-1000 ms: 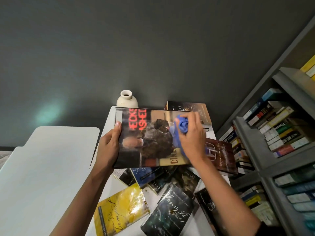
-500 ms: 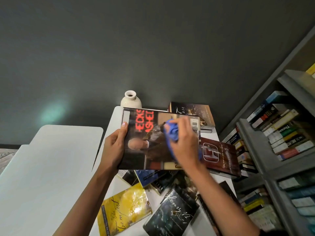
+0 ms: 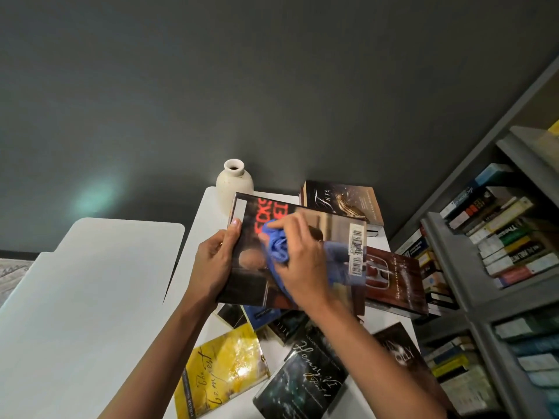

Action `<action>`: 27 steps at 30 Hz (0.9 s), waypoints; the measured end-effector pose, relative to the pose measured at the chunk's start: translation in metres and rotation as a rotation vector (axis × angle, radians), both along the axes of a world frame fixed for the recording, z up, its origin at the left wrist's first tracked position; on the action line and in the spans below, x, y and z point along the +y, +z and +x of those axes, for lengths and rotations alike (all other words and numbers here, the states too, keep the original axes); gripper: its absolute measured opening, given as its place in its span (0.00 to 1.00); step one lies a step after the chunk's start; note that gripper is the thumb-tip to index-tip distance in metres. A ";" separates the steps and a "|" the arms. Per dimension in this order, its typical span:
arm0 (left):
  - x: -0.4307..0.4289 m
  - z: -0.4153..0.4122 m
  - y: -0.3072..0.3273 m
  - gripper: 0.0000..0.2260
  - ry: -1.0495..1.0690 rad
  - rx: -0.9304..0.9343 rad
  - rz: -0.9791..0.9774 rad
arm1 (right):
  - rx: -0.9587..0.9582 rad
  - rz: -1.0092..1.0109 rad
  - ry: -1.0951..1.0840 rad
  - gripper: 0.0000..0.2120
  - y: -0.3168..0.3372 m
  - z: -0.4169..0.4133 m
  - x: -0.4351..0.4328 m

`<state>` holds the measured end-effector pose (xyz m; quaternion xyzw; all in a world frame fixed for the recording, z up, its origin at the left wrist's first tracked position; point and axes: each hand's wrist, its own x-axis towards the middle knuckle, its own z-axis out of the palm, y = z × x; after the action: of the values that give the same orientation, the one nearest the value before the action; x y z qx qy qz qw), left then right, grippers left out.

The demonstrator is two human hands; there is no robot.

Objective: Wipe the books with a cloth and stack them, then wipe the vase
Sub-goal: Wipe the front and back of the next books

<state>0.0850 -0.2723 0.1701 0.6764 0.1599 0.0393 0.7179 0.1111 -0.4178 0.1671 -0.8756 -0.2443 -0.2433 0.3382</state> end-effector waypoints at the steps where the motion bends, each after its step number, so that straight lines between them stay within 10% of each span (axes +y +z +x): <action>1: 0.000 0.000 -0.001 0.23 0.001 0.004 -0.004 | 0.011 -0.033 0.032 0.08 -0.002 0.000 -0.003; 8: 0.003 -0.005 -0.005 0.20 0.010 0.008 -0.001 | 0.053 0.164 -0.390 0.10 0.005 0.038 -0.059; 15: 0.000 -0.004 -0.009 0.21 0.001 0.021 0.021 | 0.019 -0.034 0.031 0.07 0.009 0.011 0.013; 21: 0.011 -0.009 -0.008 0.22 -0.046 0.027 0.018 | 0.052 0.115 -0.257 0.06 0.003 0.034 -0.033; 27: 0.007 -0.008 -0.008 0.21 -0.087 -0.002 0.027 | 0.012 0.054 0.063 0.08 0.024 0.030 0.036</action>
<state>0.0774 -0.2651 0.1618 0.6925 0.1291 0.0112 0.7097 0.1406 -0.3814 0.1916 -0.8594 -0.2630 -0.2339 0.3708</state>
